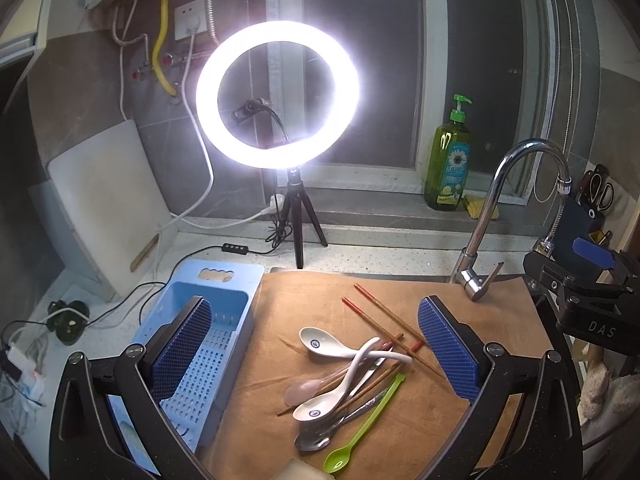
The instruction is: Organize utensils
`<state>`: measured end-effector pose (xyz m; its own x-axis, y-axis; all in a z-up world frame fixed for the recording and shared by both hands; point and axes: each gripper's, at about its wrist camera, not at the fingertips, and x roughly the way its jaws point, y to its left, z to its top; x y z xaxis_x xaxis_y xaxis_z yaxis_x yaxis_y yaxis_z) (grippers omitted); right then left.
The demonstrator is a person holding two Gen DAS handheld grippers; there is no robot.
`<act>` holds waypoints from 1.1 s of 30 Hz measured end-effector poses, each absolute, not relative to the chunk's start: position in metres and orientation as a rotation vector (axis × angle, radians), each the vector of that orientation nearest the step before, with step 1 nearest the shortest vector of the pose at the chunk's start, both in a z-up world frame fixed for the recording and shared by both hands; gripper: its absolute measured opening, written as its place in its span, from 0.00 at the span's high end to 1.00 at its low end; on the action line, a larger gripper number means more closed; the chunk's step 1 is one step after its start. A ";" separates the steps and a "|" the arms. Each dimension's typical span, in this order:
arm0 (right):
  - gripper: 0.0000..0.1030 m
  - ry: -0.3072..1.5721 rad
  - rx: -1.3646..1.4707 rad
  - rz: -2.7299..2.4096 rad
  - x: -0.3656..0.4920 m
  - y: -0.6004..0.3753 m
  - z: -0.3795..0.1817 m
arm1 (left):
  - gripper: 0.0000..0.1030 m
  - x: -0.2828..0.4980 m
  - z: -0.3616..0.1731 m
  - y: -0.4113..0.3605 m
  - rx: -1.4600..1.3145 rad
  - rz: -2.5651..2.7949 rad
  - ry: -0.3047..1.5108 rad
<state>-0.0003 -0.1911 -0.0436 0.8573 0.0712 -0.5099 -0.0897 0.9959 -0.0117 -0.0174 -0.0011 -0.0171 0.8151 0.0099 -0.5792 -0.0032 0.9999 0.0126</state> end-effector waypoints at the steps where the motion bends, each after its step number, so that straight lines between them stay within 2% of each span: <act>1: 0.00 0.535 -0.034 0.082 0.000 -0.191 -0.043 | 0.01 -0.018 -0.017 -0.001 0.011 0.006 0.618; 33: 0.00 0.568 -0.019 0.076 -0.003 -0.192 -0.053 | 0.01 -0.021 -0.024 0.001 0.004 0.005 0.653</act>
<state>-0.0027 -0.1920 -0.0534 0.8403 0.0669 -0.5380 -0.0773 0.9970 0.0033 -0.0213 0.0006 -0.0239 0.7940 0.0061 -0.6079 -0.0039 1.0000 0.0050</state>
